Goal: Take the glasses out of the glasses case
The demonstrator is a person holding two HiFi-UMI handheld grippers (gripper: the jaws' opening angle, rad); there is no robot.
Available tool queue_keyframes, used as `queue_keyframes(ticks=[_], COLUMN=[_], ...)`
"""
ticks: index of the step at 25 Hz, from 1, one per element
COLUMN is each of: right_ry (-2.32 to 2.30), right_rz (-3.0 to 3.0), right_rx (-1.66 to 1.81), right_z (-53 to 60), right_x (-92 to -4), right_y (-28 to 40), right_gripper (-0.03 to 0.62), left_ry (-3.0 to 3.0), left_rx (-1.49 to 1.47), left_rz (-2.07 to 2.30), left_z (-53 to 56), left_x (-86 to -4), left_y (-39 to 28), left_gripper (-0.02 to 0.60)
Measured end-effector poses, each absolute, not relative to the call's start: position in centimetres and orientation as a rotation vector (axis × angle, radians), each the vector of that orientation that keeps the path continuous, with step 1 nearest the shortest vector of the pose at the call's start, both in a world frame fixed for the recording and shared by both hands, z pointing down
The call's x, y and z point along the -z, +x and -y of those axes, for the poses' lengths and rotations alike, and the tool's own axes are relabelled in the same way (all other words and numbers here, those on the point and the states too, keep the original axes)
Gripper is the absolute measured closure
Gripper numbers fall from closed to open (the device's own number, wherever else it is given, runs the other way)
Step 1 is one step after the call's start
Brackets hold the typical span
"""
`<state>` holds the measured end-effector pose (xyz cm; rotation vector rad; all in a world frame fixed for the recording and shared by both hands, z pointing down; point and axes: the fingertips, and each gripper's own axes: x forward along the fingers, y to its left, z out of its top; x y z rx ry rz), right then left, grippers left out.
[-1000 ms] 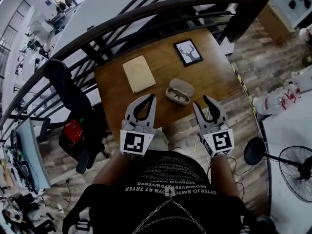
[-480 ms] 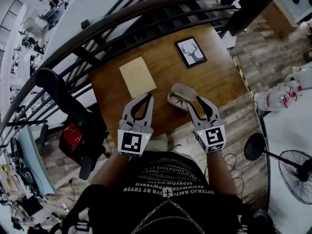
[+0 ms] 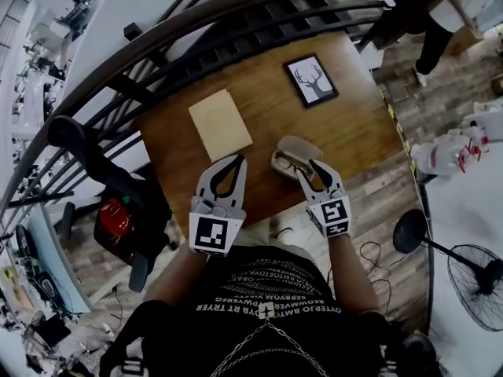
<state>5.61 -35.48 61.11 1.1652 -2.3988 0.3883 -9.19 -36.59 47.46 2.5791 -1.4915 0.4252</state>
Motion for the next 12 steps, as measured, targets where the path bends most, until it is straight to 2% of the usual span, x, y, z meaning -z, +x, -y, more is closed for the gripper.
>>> queue_keyframes(ticks=[12], right_ry=[1.032], right_rz=[2.272], right_rx=[-0.483], right_z=[35.7], right_x=[-71.2], right_y=[5.5], right_gripper=[0.450], left_ry=[2.561], left_rx=[-0.468], left_rz=[1.488], left_z=[37.9], left_x=[-49.5], left_y=[-10.3], left_gripper=[0.552])
